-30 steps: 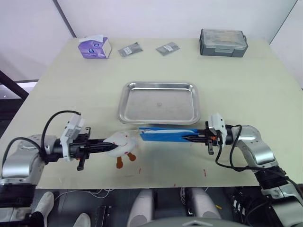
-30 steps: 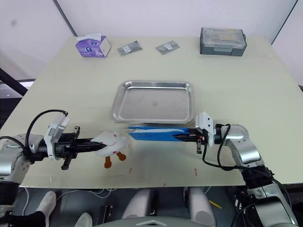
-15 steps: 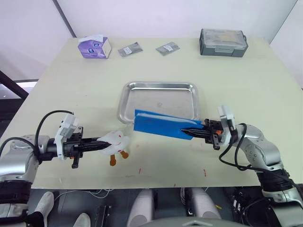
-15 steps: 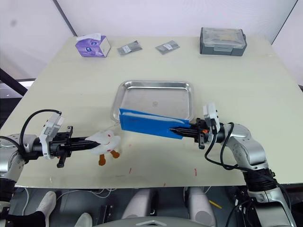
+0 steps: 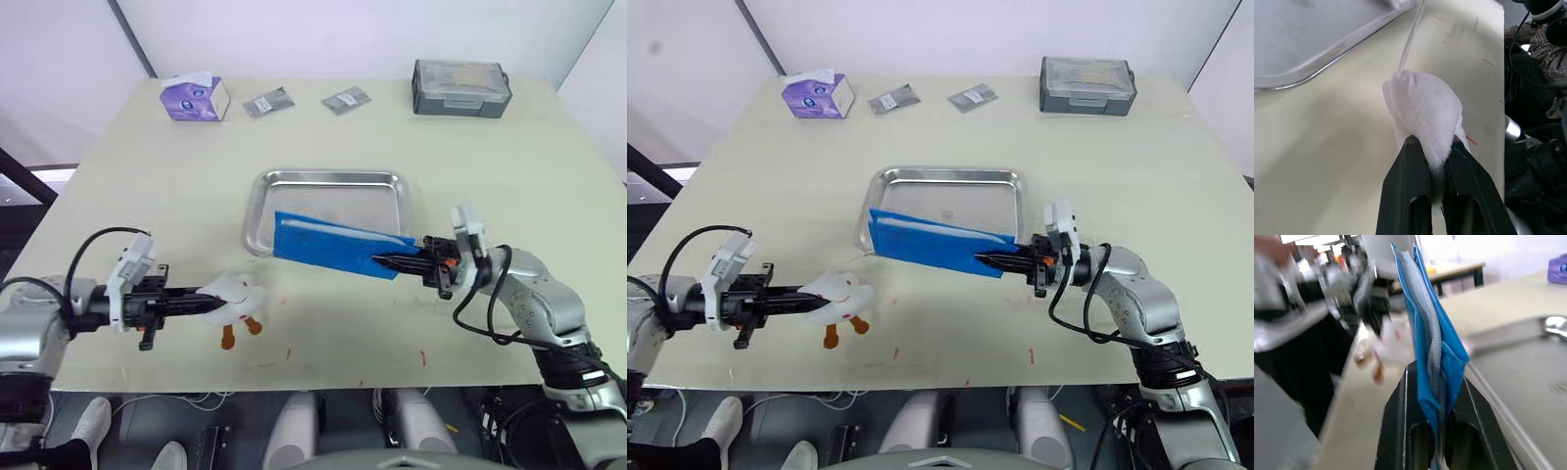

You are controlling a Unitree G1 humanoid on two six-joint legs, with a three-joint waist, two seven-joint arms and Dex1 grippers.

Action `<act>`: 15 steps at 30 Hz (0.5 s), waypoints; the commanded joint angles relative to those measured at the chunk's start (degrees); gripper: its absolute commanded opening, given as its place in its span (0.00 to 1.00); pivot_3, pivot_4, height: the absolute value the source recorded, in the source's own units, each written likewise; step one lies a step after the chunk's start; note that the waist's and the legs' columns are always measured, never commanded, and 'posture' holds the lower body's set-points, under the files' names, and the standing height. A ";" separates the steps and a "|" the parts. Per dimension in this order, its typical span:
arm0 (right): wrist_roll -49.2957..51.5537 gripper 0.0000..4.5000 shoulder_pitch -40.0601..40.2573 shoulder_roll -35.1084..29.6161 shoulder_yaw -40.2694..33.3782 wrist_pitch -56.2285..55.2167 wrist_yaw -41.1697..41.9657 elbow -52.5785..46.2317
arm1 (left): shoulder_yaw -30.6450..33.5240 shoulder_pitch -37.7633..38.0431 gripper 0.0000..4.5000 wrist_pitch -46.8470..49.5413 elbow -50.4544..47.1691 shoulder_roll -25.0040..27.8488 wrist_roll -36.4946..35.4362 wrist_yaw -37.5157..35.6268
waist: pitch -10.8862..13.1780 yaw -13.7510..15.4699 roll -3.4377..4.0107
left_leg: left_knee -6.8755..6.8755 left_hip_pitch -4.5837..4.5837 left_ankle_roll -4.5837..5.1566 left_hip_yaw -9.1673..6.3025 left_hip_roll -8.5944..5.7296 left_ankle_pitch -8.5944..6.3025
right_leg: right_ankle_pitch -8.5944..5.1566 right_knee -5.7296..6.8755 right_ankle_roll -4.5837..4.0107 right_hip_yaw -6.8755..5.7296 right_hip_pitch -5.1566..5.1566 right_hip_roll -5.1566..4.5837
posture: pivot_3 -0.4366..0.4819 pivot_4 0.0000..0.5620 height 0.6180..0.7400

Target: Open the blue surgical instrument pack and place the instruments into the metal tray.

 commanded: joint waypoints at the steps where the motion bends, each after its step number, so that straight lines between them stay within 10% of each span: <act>1: -5.17 0.00 -1.74 -0.39 1.98 -7.33 2.13 1.17 | -0.94 0.33 0.00 1.40 -0.80 3.21 -1.84 -2.73 | 0.05 0.04 0.04 | -0.01 0.00 0.00 0.01 0.01 0.00 | 0.00 0.00 0.00 0.00 -0.01 0.00 | 0.48 0.27 0.95; 7: -11.80 0.00 -1.36 -0.99 5.25 -14.77 3.27 3.56 | -5.58 -2.67 0.00 -4.00 0.97 5.29 4.91 -2.73 | 0.11 0.16 -0.01 | 0.00 0.00 0.00 0.02 -0.02 0.00 | 0.00 0.00 0.00 -0.01 0.00 -0.01 | 0.48 0.27 0.95; 15: -12.26 0.00 -0.82 -0.49 5.00 -15.92 2.99 3.80 | -10.50 -6.86 0.73 -10.19 7.13 7.25 8.95 -2.73 | 0.13 0.12 -0.03 | 0.00 -0.01 0.00 0.02 -0.02 0.00 | 0.00 0.01 0.00 0.00 -0.01 0.01 | 0.48 0.27 0.95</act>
